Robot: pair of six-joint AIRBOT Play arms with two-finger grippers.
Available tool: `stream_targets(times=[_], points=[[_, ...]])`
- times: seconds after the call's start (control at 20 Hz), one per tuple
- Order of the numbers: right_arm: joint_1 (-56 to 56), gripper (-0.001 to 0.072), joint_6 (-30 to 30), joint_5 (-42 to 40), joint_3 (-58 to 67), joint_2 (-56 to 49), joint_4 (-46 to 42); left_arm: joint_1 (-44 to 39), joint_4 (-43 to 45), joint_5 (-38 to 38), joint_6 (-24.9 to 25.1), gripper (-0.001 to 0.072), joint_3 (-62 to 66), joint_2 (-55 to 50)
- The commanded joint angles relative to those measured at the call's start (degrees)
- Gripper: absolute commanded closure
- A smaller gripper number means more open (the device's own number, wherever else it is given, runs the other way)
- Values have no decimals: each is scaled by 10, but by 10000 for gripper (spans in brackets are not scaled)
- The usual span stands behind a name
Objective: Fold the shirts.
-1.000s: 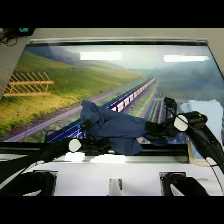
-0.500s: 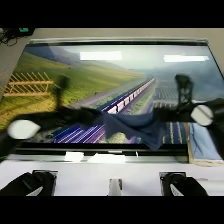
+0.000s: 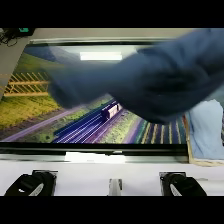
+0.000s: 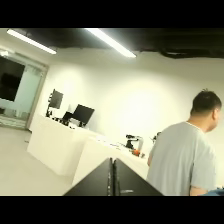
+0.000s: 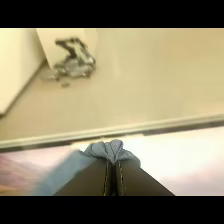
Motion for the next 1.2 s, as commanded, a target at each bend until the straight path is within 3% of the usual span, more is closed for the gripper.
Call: stream_targets(times=[0.0, 0.3, 0.5, 0.6, 0.7, 0.85, 1.0, 1.15], points=[[0, 688, 7, 48, 32, 15, -14, 6, -7, -22, -10, 681, 20, 0], [0, 688, -8, 163, 31, -1, 8, 6, 37, -104, -8, 680, -10, -30], [0, 688, -27, 126, 32, -50, 148, 7, 75, -101, -9, 680, -68, -47], [0, 688, -27, 98, 32, -85, 236, 7, 129, -108, -44, 681, -74, -53], [0, 688, -27, 119, 32, -121, 283, 7, 189, -128, -76, 680, -73, -52], [0, 688, -27, 175, 31, -160, 292, 7, 258, -202, -105, 680, -73, -51], [0, 688, -27, 214, 26, -184, 279, 7, 273, -278, -109, 680, -74, -64], [0, 688, -27, 218, -27, -207, 262, 6, 272, -282, -115, 680, -106, -81]])
